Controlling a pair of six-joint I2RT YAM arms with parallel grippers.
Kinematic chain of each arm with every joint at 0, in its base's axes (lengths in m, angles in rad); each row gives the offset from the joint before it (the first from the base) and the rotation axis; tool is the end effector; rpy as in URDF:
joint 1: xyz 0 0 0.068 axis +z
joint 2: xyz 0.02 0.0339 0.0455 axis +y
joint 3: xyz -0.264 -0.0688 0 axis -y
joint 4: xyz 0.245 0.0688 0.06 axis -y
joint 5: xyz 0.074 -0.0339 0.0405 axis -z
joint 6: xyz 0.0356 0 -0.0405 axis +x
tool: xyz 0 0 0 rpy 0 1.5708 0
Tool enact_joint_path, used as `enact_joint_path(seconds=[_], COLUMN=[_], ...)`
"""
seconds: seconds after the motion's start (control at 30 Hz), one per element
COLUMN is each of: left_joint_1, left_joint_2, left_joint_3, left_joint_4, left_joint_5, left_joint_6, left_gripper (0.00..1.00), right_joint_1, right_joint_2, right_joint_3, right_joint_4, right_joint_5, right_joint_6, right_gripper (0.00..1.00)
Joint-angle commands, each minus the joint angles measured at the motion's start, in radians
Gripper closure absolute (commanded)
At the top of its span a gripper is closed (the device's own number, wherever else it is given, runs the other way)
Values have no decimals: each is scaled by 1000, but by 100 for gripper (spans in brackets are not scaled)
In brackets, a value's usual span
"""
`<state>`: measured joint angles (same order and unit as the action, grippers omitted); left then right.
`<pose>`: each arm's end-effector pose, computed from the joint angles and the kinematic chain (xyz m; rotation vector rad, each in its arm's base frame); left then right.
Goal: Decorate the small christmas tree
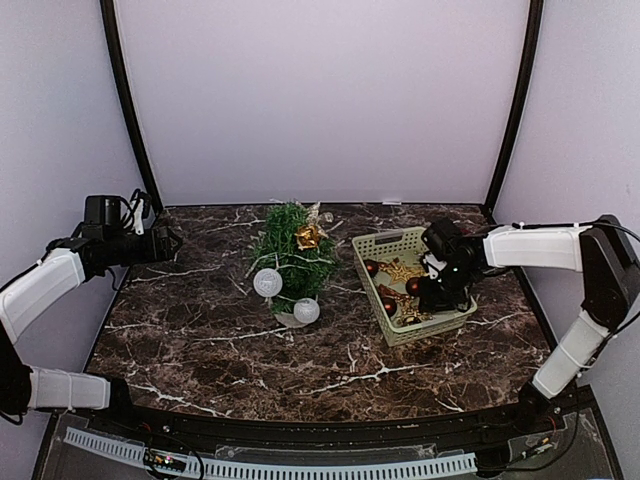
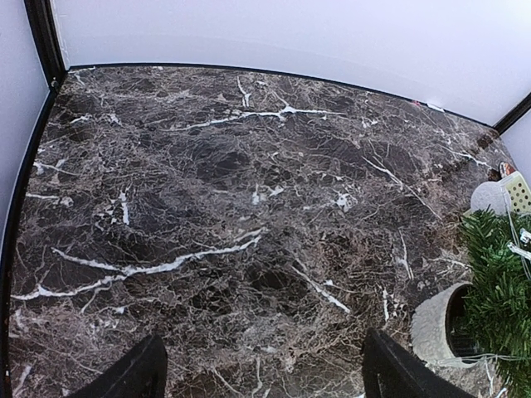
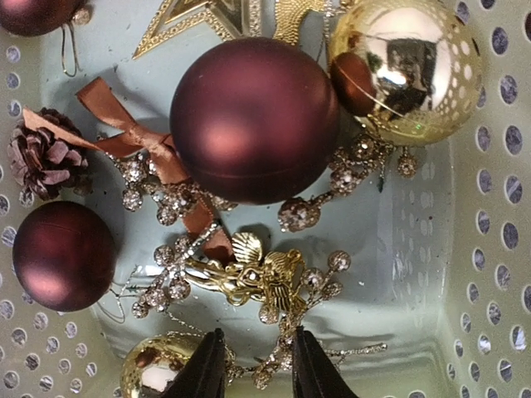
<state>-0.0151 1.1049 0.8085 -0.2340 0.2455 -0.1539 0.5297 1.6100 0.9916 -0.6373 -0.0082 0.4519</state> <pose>0.2467 -0.0124 0.2803 0.0024 2.1039 -0.3595 0.2576 0.1512 0.1799 -0.1130 2.8568 0.2244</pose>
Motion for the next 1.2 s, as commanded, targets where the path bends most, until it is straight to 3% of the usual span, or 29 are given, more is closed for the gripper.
enact_joint_path(seconds=[0.0, 0.7, 1.03, 1.17], left_joint_1=[6, 6, 7, 6], left_joint_2=[0, -6, -5, -5], left_joint_3=[-14, -14, -15, -15], left_joint_4=[9, 12, 13, 15], left_joint_5=[-3, 5, 16, 18], left_joint_6=[-7, -7, -10, -10], left_gripper=[17, 16, 17, 17], right_joint_1=[9, 17, 18, 18], right_joint_2=[29, 60, 40, 45], right_joint_3=[30, 46, 47, 38], right_joint_4=[-17, -24, -22, -12], right_joint_5=[5, 137, 149, 128], right_joint_6=[-12, 12, 21, 22], right_gripper=[73, 73, 63, 68])
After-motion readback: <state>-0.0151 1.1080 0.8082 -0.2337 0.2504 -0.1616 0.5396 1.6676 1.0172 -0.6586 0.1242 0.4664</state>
